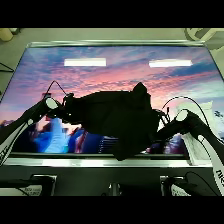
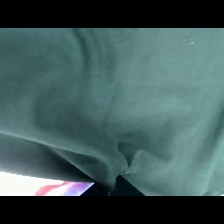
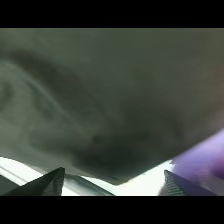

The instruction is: Fold the shirts.

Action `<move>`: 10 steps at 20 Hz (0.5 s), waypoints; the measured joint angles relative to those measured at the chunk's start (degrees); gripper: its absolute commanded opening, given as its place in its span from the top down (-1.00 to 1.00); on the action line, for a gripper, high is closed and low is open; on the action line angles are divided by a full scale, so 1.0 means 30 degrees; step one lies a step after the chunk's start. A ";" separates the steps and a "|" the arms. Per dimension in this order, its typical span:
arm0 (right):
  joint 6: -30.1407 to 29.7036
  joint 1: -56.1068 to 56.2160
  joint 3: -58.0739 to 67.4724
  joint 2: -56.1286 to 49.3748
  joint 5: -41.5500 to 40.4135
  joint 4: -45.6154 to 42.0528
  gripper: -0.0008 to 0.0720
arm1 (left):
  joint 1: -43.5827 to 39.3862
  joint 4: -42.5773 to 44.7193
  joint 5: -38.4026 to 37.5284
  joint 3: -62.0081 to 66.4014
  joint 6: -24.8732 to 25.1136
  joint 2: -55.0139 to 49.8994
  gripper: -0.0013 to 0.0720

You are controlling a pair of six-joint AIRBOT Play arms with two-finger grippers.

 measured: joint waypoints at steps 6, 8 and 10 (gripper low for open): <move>-0.1333 0.0036 0.0503 -0.0189 -0.1982 0.1931 0.93 | -0.0095 0.0015 0.0138 0.0765 0.0182 0.1792 0.90; -0.2397 0.0029 0.2535 0.0699 -0.1559 0.1829 0.93 | -0.0102 0.0430 0.0146 0.1974 0.0204 0.3140 0.90; -0.3126 0.0000 0.5931 0.2353 -0.1362 0.1035 0.93 | -0.0095 0.1173 0.0160 0.4269 0.0211 0.5122 0.90</move>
